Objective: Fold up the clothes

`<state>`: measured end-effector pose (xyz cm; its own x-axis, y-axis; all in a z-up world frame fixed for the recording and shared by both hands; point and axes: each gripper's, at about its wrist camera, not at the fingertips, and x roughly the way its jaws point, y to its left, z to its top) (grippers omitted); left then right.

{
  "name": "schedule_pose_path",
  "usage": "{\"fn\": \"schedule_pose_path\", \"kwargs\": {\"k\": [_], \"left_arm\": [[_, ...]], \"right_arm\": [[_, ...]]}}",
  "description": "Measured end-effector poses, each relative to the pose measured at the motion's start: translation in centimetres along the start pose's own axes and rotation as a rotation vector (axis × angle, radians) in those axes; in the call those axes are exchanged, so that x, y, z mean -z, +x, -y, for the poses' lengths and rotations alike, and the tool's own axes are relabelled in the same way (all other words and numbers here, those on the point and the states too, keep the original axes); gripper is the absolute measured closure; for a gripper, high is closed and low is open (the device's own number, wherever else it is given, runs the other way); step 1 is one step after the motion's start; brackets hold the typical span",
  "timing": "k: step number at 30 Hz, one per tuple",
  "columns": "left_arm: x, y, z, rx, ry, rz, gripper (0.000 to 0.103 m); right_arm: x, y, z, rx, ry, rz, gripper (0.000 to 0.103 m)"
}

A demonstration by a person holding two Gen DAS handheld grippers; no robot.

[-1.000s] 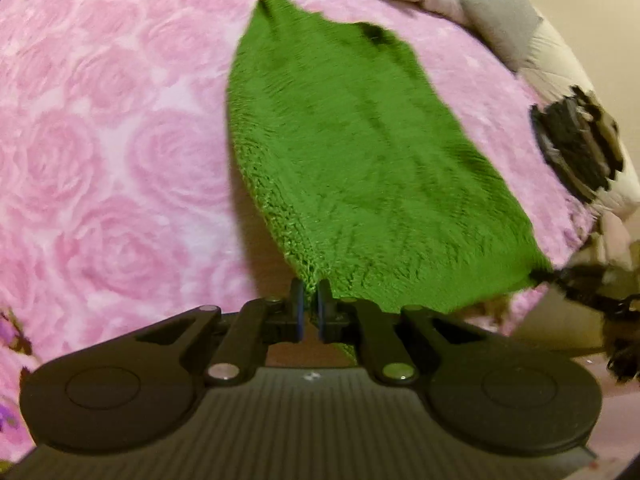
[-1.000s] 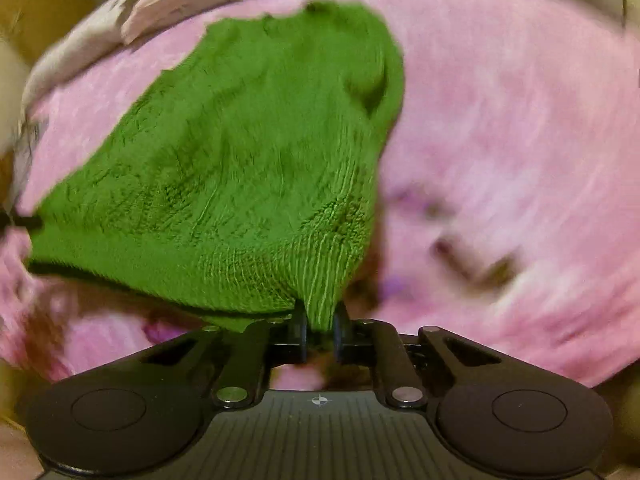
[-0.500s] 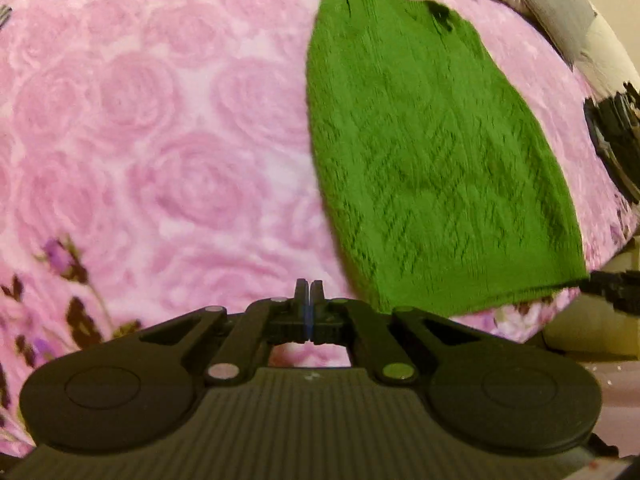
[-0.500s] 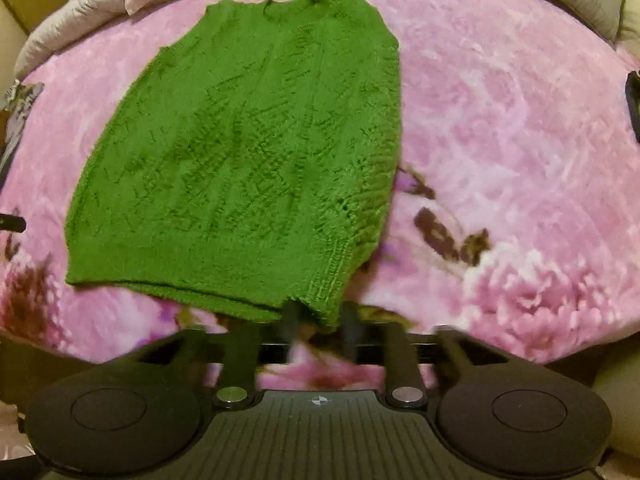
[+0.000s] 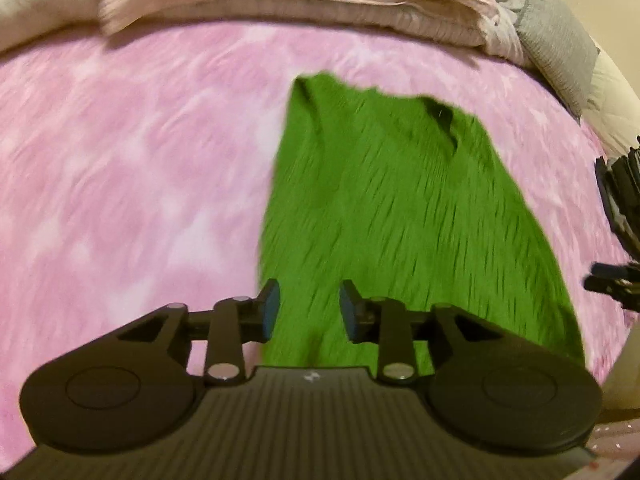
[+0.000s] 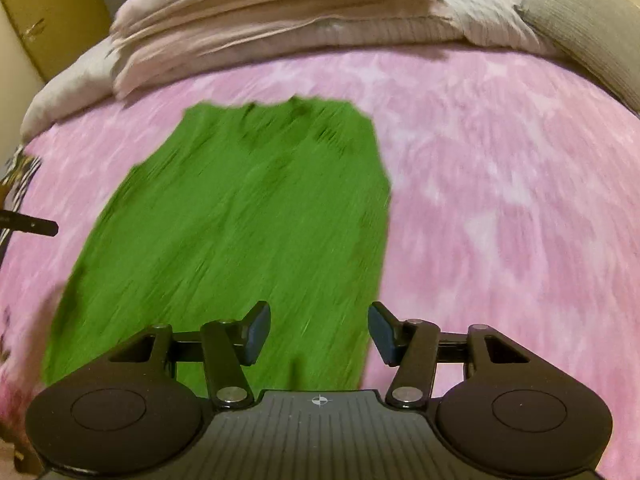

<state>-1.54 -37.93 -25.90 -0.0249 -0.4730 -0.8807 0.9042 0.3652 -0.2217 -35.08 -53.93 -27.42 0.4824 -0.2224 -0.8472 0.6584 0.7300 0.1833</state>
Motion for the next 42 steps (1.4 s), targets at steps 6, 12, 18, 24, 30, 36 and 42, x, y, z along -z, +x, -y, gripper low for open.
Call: {"fn": "schedule_pose_path", "kwargs": {"k": [6, 12, 18, 24, 30, 36, 42], "left_arm": [[-9.7, 7.8, 2.8, -0.006, 0.08, 0.04, 0.06], [-15.9, 14.6, 3.4, -0.049, 0.16, 0.008, 0.046], [-16.4, 18.5, 2.0, -0.021, 0.128, -0.041, 0.06], [-16.7, 16.3, 1.2, 0.066, 0.144, -0.009, 0.096], [-19.5, 15.0, -1.9, 0.078, 0.171, 0.006, 0.096], [-19.6, 18.8, -5.1, 0.049, 0.114, -0.024, 0.102], [-18.4, 16.5, -4.9, 0.048, 0.112, 0.001, 0.099]], "right_arm": [[-9.0, 8.7, 5.6, -0.053, -0.092, 0.02, 0.052], [-15.0, 15.0, 7.4, -0.07, -0.246, 0.058, 0.052], [-17.7, 20.0, 6.9, -0.122, -0.32, 0.035, 0.052], [-18.2, 21.5, 5.9, -0.143, -0.251, -0.024, 0.094], [-20.3, 18.8, 2.1, -0.112, -0.294, 0.028, 0.097], [-20.9, 23.1, 1.4, -0.056, -0.268, 0.009, 0.092], [-18.4, 20.3, 3.8, -0.035, -0.164, 0.07, 0.05]]}}
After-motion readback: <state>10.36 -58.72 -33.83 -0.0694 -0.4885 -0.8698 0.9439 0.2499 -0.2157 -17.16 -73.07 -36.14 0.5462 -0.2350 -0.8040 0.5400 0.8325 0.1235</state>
